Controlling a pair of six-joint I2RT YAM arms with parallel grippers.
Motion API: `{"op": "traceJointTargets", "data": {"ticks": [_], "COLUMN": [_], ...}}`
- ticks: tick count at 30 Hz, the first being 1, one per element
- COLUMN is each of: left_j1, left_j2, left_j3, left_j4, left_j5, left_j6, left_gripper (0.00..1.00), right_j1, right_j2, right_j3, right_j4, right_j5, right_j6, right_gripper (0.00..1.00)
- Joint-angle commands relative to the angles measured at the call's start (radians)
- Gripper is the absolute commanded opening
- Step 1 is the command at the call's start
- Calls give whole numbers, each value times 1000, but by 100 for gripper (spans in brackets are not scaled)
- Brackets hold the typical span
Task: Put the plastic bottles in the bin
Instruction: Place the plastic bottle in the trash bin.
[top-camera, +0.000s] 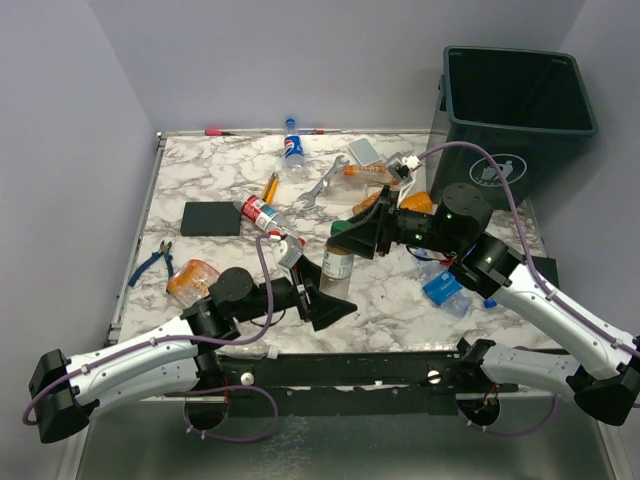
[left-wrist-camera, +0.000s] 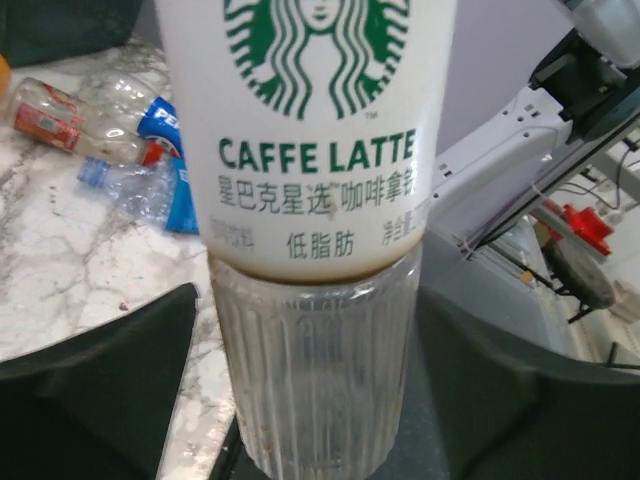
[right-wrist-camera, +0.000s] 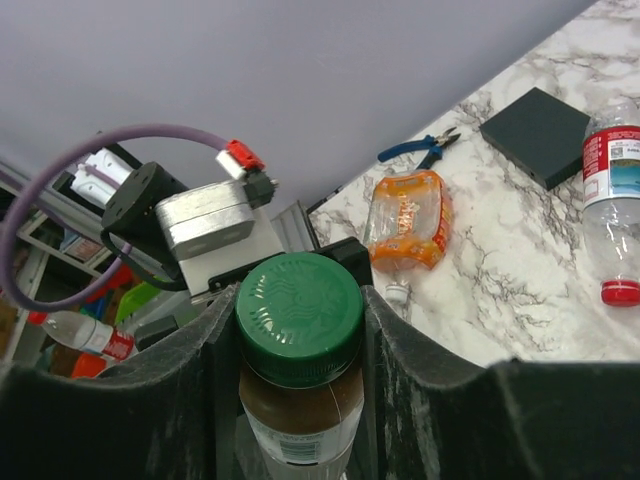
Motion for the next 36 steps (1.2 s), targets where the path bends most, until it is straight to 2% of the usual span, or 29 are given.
{"op": "traceJointTargets", "data": {"ticks": [1,3,5,10,14,17,19,21,25,30,33,36], "left_j1": [-3,-3,-3,-3,-3,-3,-3,-3,-3,-3,-4,-3], "left_j2": [-41,-80,-131,-273,-368,-420,-449,-476,-509,-521,-496,-475], "left_j3": [21,22,34,104,131,121,98,71,30,-6,-3,0], "left_j4": [-29,-81,-160,-381,-457,-484,-492,-490,-489,-477,-478,-485], "left_j5": [-55,-127,-225,-532,-678,-795,-834,-839,-843,-844,-823,-801], "left_j6": [41,61,94,230,373,408,403,384,348,339,333,329], "left_gripper": [99,99,99,99,99,99,99,99,99,99,99,99], "right_j1": [7,7,7,6,6,3,-30,-109,-323,-551,-689,-786], "right_j2": [-50,-93,-138,-211,-130,-57,-15,38,163,336,497,541], "right_j3": [12,32,78,209,344,393,420,476,633,764,926,901], "right_j4": [9,-19,-69,-115,-89,15,99,106,-19,-52,-194,-161], "right_j5": [64,146,309,779,1156,1327,1370,1354,1272,1223,1235,1261], "right_j6": [-2,-42,-98,-330,-559,-730,-785,-763,-588,-420,-265,-172], "right_gripper": [20,14,1,0,0,0,0,0,0,0,0,0]}}
